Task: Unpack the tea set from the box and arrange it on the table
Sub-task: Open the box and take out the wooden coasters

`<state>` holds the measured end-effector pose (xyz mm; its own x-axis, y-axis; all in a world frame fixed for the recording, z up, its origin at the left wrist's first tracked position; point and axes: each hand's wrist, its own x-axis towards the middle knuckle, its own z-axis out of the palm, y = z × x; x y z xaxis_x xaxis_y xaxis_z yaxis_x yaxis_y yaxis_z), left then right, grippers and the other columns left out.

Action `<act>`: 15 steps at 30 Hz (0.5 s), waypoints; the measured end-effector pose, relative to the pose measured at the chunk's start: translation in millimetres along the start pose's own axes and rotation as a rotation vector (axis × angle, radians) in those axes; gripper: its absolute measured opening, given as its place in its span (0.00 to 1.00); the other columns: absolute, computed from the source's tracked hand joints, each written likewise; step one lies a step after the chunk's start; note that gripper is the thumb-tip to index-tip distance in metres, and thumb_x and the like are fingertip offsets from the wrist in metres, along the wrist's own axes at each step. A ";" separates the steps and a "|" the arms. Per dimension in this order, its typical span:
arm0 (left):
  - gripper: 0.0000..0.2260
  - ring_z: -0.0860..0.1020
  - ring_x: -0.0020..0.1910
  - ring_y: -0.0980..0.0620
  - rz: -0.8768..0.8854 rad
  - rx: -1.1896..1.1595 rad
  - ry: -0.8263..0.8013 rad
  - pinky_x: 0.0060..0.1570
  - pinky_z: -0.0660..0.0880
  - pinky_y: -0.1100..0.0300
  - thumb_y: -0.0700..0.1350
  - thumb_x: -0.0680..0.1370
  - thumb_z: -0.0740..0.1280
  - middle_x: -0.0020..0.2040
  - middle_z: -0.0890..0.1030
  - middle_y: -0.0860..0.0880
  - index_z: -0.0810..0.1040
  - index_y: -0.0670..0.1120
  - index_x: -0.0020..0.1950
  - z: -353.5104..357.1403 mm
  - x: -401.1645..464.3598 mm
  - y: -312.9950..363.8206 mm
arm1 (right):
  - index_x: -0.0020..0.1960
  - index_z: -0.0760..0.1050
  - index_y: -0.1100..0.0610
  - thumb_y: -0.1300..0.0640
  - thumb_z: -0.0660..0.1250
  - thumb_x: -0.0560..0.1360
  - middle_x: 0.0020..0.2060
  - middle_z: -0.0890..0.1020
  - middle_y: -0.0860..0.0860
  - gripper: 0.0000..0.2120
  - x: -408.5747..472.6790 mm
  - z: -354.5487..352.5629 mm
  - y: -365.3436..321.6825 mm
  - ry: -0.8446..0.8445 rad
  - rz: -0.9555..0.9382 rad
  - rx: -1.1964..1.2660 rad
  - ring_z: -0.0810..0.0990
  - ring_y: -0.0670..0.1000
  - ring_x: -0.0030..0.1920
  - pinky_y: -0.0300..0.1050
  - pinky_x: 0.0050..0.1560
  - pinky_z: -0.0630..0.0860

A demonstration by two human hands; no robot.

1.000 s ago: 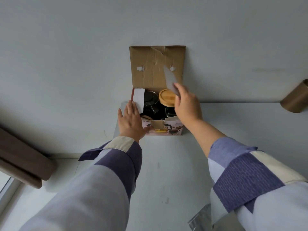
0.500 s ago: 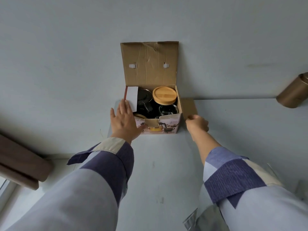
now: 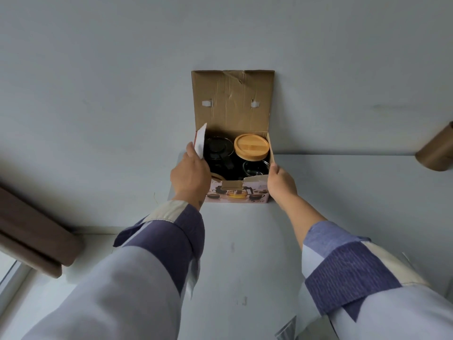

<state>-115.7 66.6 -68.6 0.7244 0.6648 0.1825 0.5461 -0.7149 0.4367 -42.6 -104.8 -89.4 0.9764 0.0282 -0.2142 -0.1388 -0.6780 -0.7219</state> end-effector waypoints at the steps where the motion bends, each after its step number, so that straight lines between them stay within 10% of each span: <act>1: 0.21 0.80 0.44 0.42 -0.042 -0.040 0.027 0.42 0.77 0.50 0.44 0.82 0.54 0.53 0.80 0.43 0.55 0.47 0.74 -1.7 1.9 -2.5 | 0.65 0.70 0.62 0.49 0.42 0.83 0.59 0.77 0.62 0.25 0.9 1.2 -1.1 0.005 -0.001 -0.012 0.75 0.62 0.59 0.51 0.56 0.72; 7: 0.24 0.74 0.59 0.38 -0.094 -0.101 0.072 0.53 0.76 0.44 0.37 0.78 0.58 0.72 0.62 0.44 0.59 0.48 0.73 -1.7 4.3 -21.5 | 0.72 0.63 0.55 0.52 0.42 0.83 0.64 0.75 0.59 0.21 5.4 3.9 -0.3 0.008 -0.034 -0.055 0.74 0.62 0.62 0.52 0.59 0.70; 11: 0.15 0.69 0.65 0.43 -0.053 -0.021 -0.023 0.66 0.65 0.44 0.48 0.81 0.52 0.67 0.71 0.43 0.70 0.45 0.63 14.9 0.4 -24.5 | 0.73 0.61 0.54 0.52 0.42 0.83 0.65 0.74 0.58 0.21 5.8 3.6 -0.8 -0.002 -0.044 -0.085 0.74 0.62 0.63 0.51 0.59 0.69; 15: 0.36 0.73 0.63 0.43 -0.063 -0.190 -0.165 0.60 0.72 0.43 0.67 0.74 0.59 0.65 0.72 0.43 0.60 0.44 0.72 24.4 -7.1 -14.6 | 0.74 0.60 0.51 0.50 0.41 0.83 0.64 0.75 0.57 0.22 5.4 4.6 1.7 -0.002 -0.055 -0.113 0.74 0.62 0.62 0.51 0.58 0.70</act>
<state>-118.6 67.1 -97.7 0.7588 0.6513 0.0106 0.5146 -0.6094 0.6032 -38.3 -102.4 -94.8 0.9818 0.0690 -0.1771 -0.0650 -0.7536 -0.6541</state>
